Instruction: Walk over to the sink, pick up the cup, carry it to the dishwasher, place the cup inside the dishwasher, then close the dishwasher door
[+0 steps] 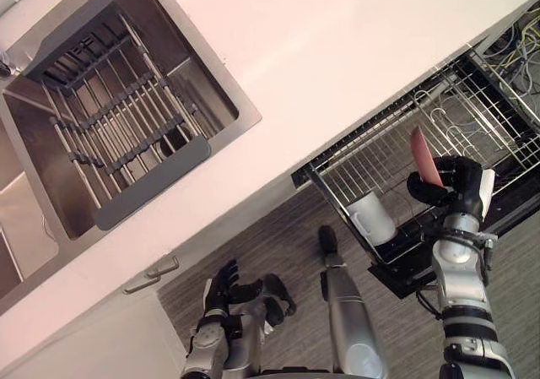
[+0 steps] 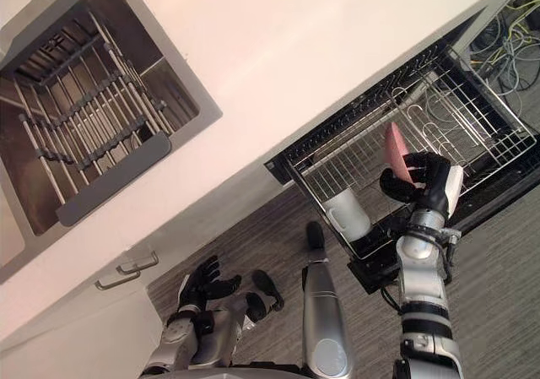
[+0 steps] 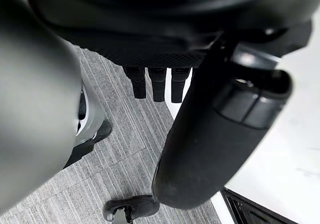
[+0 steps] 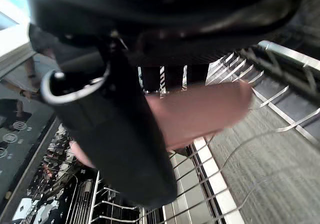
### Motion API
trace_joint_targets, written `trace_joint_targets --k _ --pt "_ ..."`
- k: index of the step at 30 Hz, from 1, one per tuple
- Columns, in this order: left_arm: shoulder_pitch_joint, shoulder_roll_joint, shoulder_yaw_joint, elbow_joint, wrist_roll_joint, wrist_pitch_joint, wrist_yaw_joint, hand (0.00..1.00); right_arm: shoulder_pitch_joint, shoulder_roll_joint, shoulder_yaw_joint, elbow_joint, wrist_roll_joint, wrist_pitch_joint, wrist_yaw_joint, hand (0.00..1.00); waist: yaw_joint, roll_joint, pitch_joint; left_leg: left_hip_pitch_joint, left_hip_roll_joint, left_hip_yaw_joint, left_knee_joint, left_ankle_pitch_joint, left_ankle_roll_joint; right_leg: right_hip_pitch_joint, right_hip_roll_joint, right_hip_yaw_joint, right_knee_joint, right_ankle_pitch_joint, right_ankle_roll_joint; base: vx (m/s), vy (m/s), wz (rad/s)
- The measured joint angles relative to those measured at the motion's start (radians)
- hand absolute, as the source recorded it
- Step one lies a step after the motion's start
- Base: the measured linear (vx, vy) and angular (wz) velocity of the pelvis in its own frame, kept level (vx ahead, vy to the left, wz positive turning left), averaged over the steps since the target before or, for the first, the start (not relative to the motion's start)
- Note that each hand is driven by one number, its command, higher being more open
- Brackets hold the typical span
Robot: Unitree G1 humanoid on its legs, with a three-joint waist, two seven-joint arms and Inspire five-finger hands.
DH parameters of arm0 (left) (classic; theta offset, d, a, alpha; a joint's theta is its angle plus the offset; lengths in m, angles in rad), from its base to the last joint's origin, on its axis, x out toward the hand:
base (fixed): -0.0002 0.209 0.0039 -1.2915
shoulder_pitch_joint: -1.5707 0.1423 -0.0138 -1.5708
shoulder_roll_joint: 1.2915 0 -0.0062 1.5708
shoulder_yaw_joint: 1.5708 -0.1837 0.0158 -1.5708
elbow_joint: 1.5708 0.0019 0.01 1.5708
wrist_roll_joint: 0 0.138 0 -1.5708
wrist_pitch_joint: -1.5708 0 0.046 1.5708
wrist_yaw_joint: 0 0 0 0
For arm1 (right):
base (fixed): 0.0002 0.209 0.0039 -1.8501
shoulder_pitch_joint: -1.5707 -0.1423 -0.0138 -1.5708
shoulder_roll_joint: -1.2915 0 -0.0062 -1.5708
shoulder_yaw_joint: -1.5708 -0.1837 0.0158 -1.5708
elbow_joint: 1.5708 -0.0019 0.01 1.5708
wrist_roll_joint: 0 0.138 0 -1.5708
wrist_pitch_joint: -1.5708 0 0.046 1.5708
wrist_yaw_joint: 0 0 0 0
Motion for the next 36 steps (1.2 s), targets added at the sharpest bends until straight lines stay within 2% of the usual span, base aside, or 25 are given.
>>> trace_joint_targets --k 2,5,10,12,14,19,23,24,27,30,33,36 --pt "-0.004 0.000 0.000 0.001 0.000 0.000 0.002 0.90 0.004 0.001 0.001 -0.004 0.000 0.004 0.000 0.90 0.008 0.000 0.000 0.000 -0.002 -0.002 -0.005 0.004 0.000 0.000 -0.002 -0.002 0.000 0.000 0.000 -0.01 -0.030 0.06" --pt "-0.008 -0.002 0.000 0.000 0.000 0.000 0.004 0.90 0.046 0.005 0.000 -0.107 -0.002 0.021 -0.001 0.90 0.012 0.000 0.000 0.000 -0.004 -0.010 -0.009 0.007 0.000 0.002 -0.006 -0.007 0.000 0.000 0.000 -0.01 -0.039 0.07" --pt "-0.009 -0.011 0.003 0.000 0.002 0.002 0.016 0.90 0.216 0.040 -0.041 -0.500 -0.033 0.015 -0.030 0.90 0.006 -0.005 0.003 0.022 0.003 -0.030 -0.007 0.007 0.000 0.043 -0.007 -0.030 -0.016 0.000 0.000 0.01 -0.030 0.10" --pt "-0.009 -0.012 0.005 0.000 0.003 0.003 0.018 0.90 0.266 0.063 -0.068 -0.596 -0.063 0.006 -0.039 0.90 0.005 -0.015 0.007 0.045 0.007 -0.033 -0.009 0.006 -0.001 0.071 -0.004 -0.035 -0.025 0.000 0.000 0.01 -0.011 0.04" --pt "-0.008 -0.012 0.015 -0.001 0.010 0.006 0.018 0.90 0.336 0.086 -0.085 -0.696 -0.101 -0.007 -0.047 0.90 0.000 -0.039 0.003 0.058 0.009 -0.031 -0.013 0.004 -0.004 0.087 -0.001 -0.039 -0.035 -0.006 0.005 0.00 0.000 0.00" --pt "0.010 -0.012 0.054 -0.002 0.050 0.026 0.010 0.90 0.529 0.177 -0.127 -0.801 -0.186 -0.024 -0.025 0.90 -0.019 -0.077 -0.035 0.106 0.020 -0.028 -0.023 0.000 -0.010 0.132 0.013 -0.044 -0.044 -0.012 -0.002 0.05 -0.010 -0.03" --pt "0.023 -0.018 0.065 -0.001 0.051 0.036 -0.004 0.90 0.656 0.287 -0.188 -0.788 -0.207 -0.030 -0.020 0.90 -0.024 -0.091 -0.082 0.138 0.024 -0.029 -0.031 -0.002 -0.012 0.161 0.018 -0.044 -0.044 -0.025 -0.002 0.07 -0.017 -0.01" --pt "0.035 -0.021 0.073 -0.001 0.053 0.037 -0.004 0.90 0.685 0.326 -0.205 -0.748 -0.194 -0.040 -0.021 0.90 -0.030 -0.093 -0.108 0.143 0.025 -0.029 -0.033 -0.004 -0.013 0.164 0.019 -0.046 -0.041 -0.032 -0.002 0.04 -0.012 0.02" --pt "0.052 -0.015 0.084 0.006 0.070 0.040 -0.004 0.90 0.700 0.398 -0.236 -0.559 -0.073 -0.047 -0.024 0.90 -0.045 -0.106 -0.133 0.177 0.026 -0.030 -0.031 -0.012 -0.015 0.187 0.019 -0.051 -0.015 -0.053 0.000 0.00 0.000 0.00" --pt "0.055 -0.013 0.084 0.017 0.070 0.046 -0.004 0.90 0.695 0.404 -0.238 -0.328 0.071 -0.037 -0.018 0.90 -0.045 -0.104 -0.140 0.177 0.028 -0.028 -0.012 -0.029 -0.016 0.184 0.017 -0.048 0.005 -0.074 0.006 -0.05 -0.008 -0.04" --pt "0.065 -0.009 0.085 0.019 0.068 0.049 -0.005 0.90 0.651 0.404 -0.237 -0.108 0.251 -0.021 0.014 0.90 -0.045 -0.097 -0.144 0.152 0.028 -0.025 0.009 -0.040 -0.008 0.160 0.012 -0.043 0.022 -0.080 -0.003 -0.05 0.003 -0.03" --pt "0.066 -0.003 0.091 0.013 0.066 0.049 -0.005 0.90 0.578 0.392 -0.224 -0.013 0.327 -0.019 0.037 0.90 -0.042 -0.098 -0.143 0.115 0.028 -0.026 0.030 -0.041 -0.008 0.124 0.007 -0.044 0.034 -0.079 -0.004 -0.02 -0.002 0.00"
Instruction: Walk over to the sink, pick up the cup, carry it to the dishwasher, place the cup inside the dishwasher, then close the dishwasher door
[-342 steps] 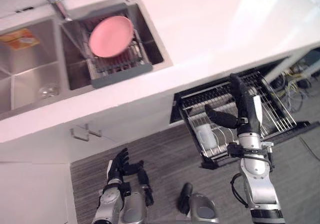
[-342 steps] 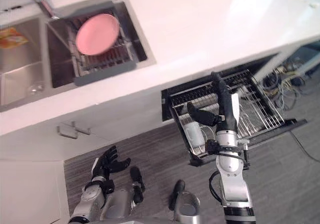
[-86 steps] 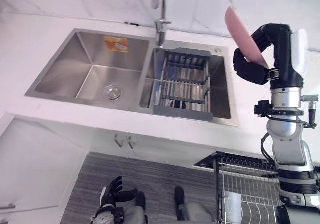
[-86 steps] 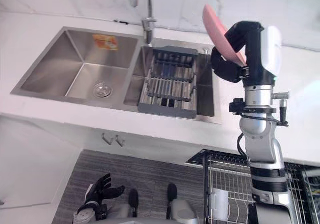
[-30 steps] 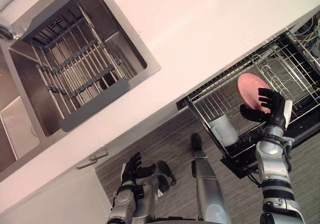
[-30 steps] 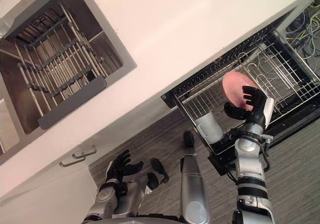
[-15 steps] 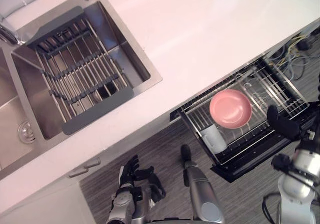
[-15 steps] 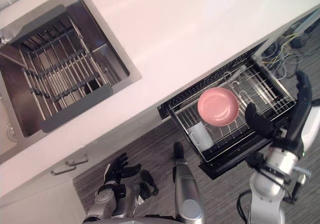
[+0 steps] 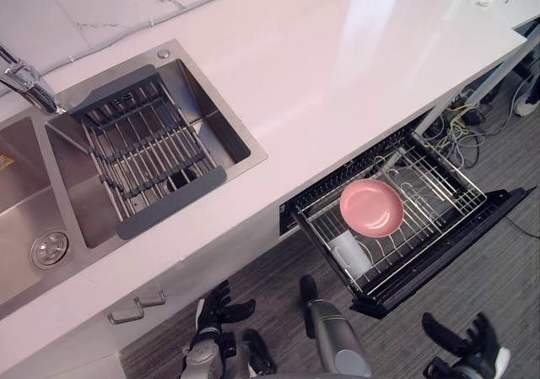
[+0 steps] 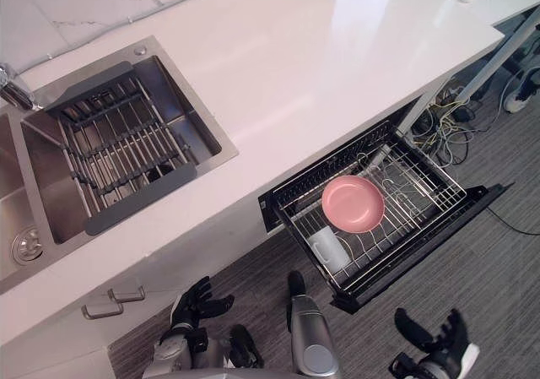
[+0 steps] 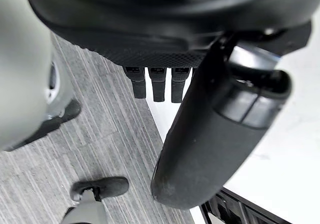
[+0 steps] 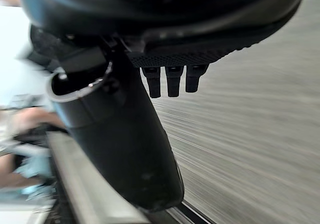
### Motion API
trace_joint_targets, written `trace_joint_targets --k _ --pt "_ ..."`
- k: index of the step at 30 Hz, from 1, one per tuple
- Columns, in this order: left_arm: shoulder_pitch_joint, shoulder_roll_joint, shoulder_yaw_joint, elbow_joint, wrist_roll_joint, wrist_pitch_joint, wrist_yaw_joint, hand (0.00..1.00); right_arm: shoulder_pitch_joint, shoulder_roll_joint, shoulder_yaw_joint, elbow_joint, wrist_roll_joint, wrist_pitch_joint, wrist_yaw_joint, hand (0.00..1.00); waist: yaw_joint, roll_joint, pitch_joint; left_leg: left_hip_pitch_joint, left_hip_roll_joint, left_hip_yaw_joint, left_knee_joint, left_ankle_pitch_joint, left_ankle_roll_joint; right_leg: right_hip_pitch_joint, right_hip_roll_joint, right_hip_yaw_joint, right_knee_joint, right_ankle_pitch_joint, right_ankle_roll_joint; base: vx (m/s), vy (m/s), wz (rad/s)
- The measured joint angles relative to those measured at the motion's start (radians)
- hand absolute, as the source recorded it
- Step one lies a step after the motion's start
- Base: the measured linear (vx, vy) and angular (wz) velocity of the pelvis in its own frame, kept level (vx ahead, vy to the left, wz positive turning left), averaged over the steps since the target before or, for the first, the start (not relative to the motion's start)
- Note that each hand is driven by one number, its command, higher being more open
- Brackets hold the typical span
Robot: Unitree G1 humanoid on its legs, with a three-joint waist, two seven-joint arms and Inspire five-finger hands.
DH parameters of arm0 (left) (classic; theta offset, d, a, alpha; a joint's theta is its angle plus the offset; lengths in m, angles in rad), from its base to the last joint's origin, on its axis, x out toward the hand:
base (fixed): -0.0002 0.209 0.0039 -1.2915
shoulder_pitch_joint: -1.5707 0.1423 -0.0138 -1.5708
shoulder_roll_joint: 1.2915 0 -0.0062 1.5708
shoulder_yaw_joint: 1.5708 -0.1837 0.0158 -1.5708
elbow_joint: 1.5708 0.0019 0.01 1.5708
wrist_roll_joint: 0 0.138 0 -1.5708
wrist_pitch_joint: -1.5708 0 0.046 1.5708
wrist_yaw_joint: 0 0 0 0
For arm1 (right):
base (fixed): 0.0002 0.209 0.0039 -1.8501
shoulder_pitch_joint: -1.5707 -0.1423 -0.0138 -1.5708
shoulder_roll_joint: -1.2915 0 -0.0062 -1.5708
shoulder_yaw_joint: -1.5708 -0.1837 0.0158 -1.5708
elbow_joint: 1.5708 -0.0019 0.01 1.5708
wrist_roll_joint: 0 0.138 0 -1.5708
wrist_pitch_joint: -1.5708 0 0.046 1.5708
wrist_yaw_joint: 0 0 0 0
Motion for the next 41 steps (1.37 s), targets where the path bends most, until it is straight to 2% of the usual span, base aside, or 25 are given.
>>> trace_joint_targets --k 3,4,7,12,15,19,20,21,23,29,30,34,37,41 --pt "-0.006 0.005 0.001 -0.017 -0.006 -0.004 0.000 0.90 -0.121 -0.053 0.041 0.035 0.066 0.000 0.009 0.90 0.011 0.001 0.022 -0.031 0.000 -0.005 0.022 -0.002 0.004 -0.027 -0.007 -0.002 0.011 0.016 0.002 -0.01 -0.004 0.05" --pt "-0.016 0.008 0.000 -0.021 -0.011 -0.004 0.000 0.90 -0.172 -0.082 0.057 0.038 0.062 0.002 0.004 0.90 0.027 0.002 0.032 -0.045 0.000 -0.009 0.028 -0.002 0.004 -0.036 -0.008 -0.004 0.011 0.022 0.004 -0.03 -0.010 0.16" --pt "-0.035 0.022 -0.002 -0.038 -0.025 -0.011 0.001 0.90 -0.220 -0.157 0.098 0.034 0.062 0.006 -0.001 0.90 0.041 0.009 0.076 -0.074 -0.002 -0.045 0.034 0.004 0.007 -0.041 -0.023 -0.035 0.006 0.027 0.004 -0.02 -0.026 0.28" --pt "-0.062 0.044 -0.027 -0.040 -0.039 -0.018 0.001 0.90 -0.319 -0.227 0.215 -0.004 0.042 0.023 -0.015 0.90 0.058 0.016 0.098 -0.109 -0.014 -0.089 0.019 0.030 0.012 -0.056 -0.046 -0.075 0.003 0.029 0.003 -0.01 -0.040 0.30" --pt "-0.084 0.049 -0.045 -0.048 -0.045 -0.028 0.001 0.90 -0.466 -0.272 0.246 -0.001 0.044 0.056 -0.040 0.90 0.082 0.042 0.117 -0.132 -0.019 -0.120 0.007 0.052 0.013 -0.057 -0.055 -0.104 -0.019 0.043 -0.002 -0.02 -0.050 0.30" --pt "-0.085 0.057 -0.044 -0.051 -0.065 -0.037 0.002 0.90 -0.684 -0.395 0.374 0.069 0.038 0.086 -0.036 0.90 0.097 0.075 0.135 -0.150 -0.024 -0.148 -0.022 0.087 0.007 -0.067 -0.060 -0.128 -0.031 0.056 -0.012 -0.01 -0.069 0.20" --pt "-0.085 0.058 -0.043 -0.048 -0.065 -0.042 0.003 0.90 -0.737 -0.420 0.415 0.087 0.022 0.093 -0.056 0.90 0.099 0.076 0.137 -0.153 -0.024 -0.162 -0.031 0.098 0.002 -0.067 -0.060 -0.138 -0.034 0.059 -0.016 0.00 -0.092 0.27" --pt "-0.083 0.060 -0.042 -0.047 -0.066 -0.045 0.004 0.90 -0.738 -0.414 0.412 0.093 0.023 0.098 -0.071 0.90 0.097 0.073 0.139 -0.153 -0.023 -0.171 -0.038 0.104 0.001 -0.063 -0.060 -0.145 -0.037 0.063 -0.021 -0.02 -0.097 0.27" --pt "-0.090 0.063 -0.049 -0.041 -0.066 -0.047 0.001 0.90 -0.745 -0.460 0.467 0.123 -0.025 0.096 -0.043 0.90 0.082 0.064 0.144 -0.161 -0.024 -0.188 -0.049 0.120 -0.002 -0.056 -0.062 -0.162 -0.054 0.069 -0.026 -0.07 -0.082 0.22" --pt "-0.103 0.066 -0.051 -0.041 -0.065 -0.049 0.001 0.90 -0.757 -0.476 0.470 0.198 -0.075 0.093 -0.013 0.90 0.074 0.063 0.145 -0.165 -0.015 -0.262 -0.053 0.147 -0.011 0.020 -0.054 -0.235 -0.153 0.107 -0.042 -0.09 -0.061 0.32" --pt "-0.104 0.071 -0.053 -0.037 -0.065 -0.048 0.001 0.90 -0.723 -0.475 0.471 0.197 -0.098 0.070 0.009 0.90 0.071 0.063 0.144 -0.158 -0.015 -0.295 -0.061 0.151 -0.026 0.055 -0.050 -0.259 -0.187 0.112 -0.046 -0.05 -0.056 0.40" --pt "-0.098 0.107 -0.068 -0.030 -0.062 -0.038 -0.004 0.90 -0.570 -0.467 0.490 0.143 -0.163 0.006 0.129 0.90 0.064 0.053 0.133 -0.121 -0.027 -0.399 -0.105 0.171 -0.048 0.137 -0.036 -0.308 -0.258 0.112 -0.047 0.02 -0.054 0.45" --pt "-0.073 0.132 -0.068 -0.025 -0.035 -0.023 -0.021 0.90 -0.419 -0.402 0.493 0.130 -0.190 -0.007 0.216 0.90 0.057 0.045 0.064 -0.076 -0.030 -0.449 -0.150 0.186 -0.060 0.199 -0.029 -0.358 -0.285 0.112 -0.045 0.13 -0.032 0.45" --pt "-0.037 0.163 -0.066 -0.013 -0.013 -0.019 -0.038 0.90 -0.294 -0.320 0.480 0.183 -0.214 -0.018 0.263 0.90 0.053 0.019 -0.028 0.005 -0.029 -0.461 -0.209 0.196 -0.049 0.273 -0.021 -0.376 -0.315 0.105 -0.044 0.17 0.008 0.12"
